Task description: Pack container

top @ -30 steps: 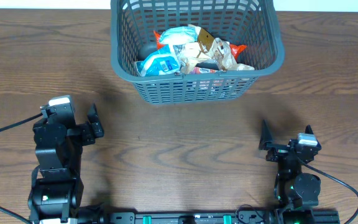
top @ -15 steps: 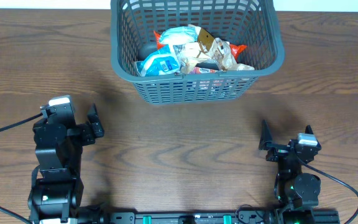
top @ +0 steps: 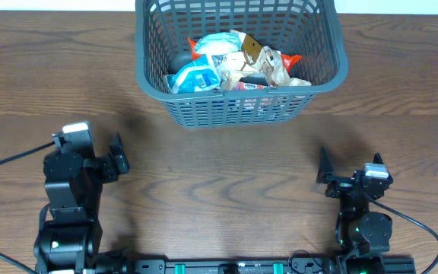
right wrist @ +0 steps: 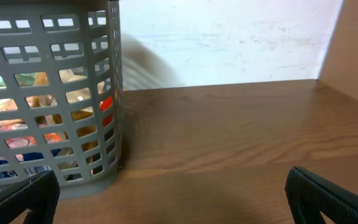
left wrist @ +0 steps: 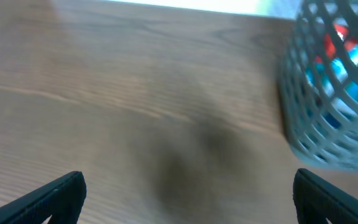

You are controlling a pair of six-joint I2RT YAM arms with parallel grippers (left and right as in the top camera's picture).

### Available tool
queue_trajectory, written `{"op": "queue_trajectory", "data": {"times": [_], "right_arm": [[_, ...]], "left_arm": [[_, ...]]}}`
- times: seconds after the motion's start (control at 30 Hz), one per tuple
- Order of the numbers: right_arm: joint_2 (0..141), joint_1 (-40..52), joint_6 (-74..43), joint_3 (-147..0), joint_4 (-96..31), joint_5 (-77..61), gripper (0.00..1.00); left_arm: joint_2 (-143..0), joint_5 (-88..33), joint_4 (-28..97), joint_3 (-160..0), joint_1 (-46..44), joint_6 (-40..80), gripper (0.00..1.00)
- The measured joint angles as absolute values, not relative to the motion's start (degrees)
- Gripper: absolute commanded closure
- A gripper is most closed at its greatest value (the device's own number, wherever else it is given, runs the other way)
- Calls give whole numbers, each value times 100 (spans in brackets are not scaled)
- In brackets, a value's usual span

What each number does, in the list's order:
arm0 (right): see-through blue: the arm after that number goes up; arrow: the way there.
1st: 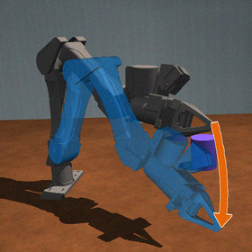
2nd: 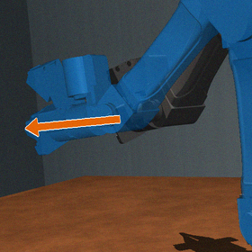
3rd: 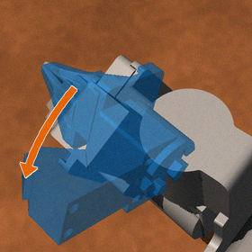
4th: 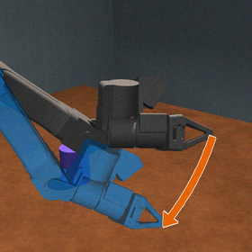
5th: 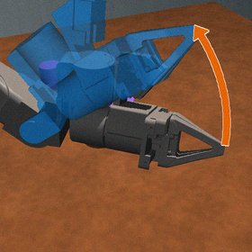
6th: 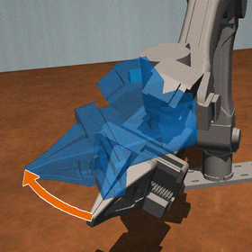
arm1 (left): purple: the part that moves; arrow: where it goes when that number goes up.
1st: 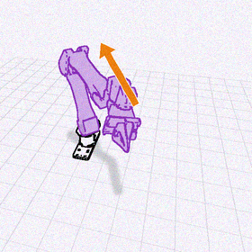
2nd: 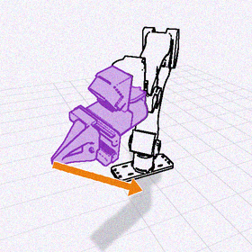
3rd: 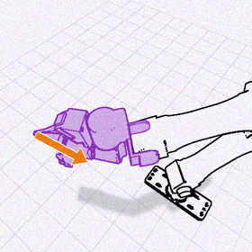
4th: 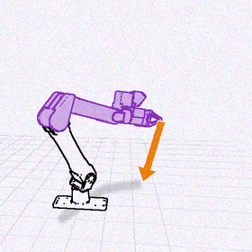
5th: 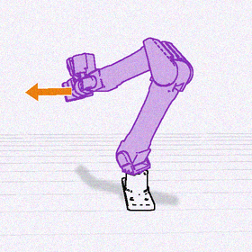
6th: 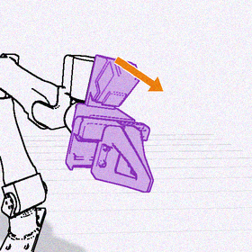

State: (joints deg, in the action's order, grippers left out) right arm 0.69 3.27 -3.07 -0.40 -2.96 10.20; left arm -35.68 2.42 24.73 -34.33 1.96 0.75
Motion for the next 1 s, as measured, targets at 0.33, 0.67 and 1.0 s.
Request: {"op": "queue_trajectory", "data": {"times": [0.33,0.67,1.0], "right_arm": [[69,327,-307,-40,-296,1020,1],[69,327,-307,-40,-296,1022,1],[69,327,-307,-40,-296,1022,1]], "left_arm": [[-2720,-279,456,-2606,-10,156,1],[-1787,-303,-1293,-1055,-89,14,1],[-1002,-301,-1367,-432,-314,-469,1]]}}
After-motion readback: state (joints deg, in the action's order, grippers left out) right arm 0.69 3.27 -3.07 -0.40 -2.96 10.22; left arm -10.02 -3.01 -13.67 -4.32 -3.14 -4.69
